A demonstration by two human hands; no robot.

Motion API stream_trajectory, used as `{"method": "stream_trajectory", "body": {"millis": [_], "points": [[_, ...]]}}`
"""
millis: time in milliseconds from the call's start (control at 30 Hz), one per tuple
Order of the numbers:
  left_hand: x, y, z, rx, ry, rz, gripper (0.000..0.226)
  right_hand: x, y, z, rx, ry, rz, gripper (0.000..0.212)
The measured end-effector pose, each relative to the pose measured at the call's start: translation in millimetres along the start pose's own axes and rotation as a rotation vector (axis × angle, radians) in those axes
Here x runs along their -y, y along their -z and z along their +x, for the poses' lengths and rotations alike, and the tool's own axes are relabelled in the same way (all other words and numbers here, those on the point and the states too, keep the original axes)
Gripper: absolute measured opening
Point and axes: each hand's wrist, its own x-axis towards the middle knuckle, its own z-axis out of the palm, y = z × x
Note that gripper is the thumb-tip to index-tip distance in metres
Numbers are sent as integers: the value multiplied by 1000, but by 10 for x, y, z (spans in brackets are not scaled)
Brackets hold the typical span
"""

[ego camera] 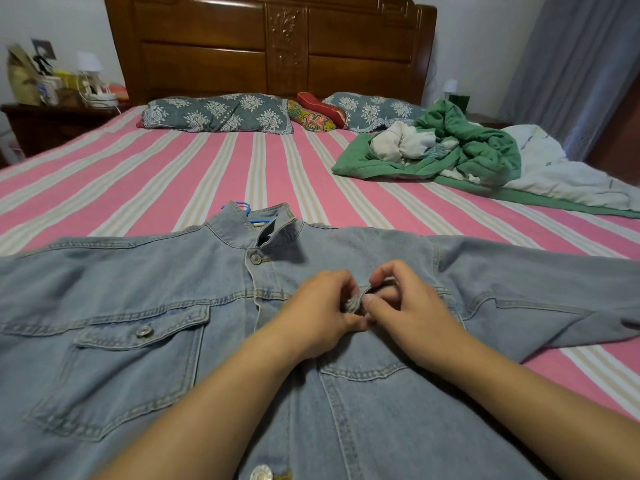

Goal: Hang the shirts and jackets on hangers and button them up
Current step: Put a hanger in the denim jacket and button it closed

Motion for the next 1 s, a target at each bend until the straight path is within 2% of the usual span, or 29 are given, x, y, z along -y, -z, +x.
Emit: {"method": "stream_trajectory", "body": {"millis": [100, 167, 267, 333, 433, 500, 667, 833, 1000], "points": [[-26, 20, -22, 12, -26, -11, 36, 47, -55, 27, -37, -113, -67, 33], [9, 132, -44, 109, -17, -109, 36, 43, -123, 64, -107, -182, -64, 41], [89, 292, -69, 235, 17, -290, 34, -34, -199, 57, -169, -243, 31, 41], [128, 305, -59, 200, 31, -323, 28, -93, -217, 23, -179, -248, 87, 39], [122, 231, -24, 77, 27, -221, 14, -127, -241, 13, -174, -239, 103, 37], [112, 191, -11, 42, 15, -182, 13, -135, -254, 14, -168, -229, 96, 37], [67, 167, -20, 44, -13, -91, 16, -121, -240, -13, -151, -210, 109, 48], [42, 174, -28, 38, -32, -19, 12, -101, -281, -5, -155, -181, 110, 79], [49, 193, -42, 43, -88, -37, 12, -44, -249, -19, -179, -176, 10, 74]]}}
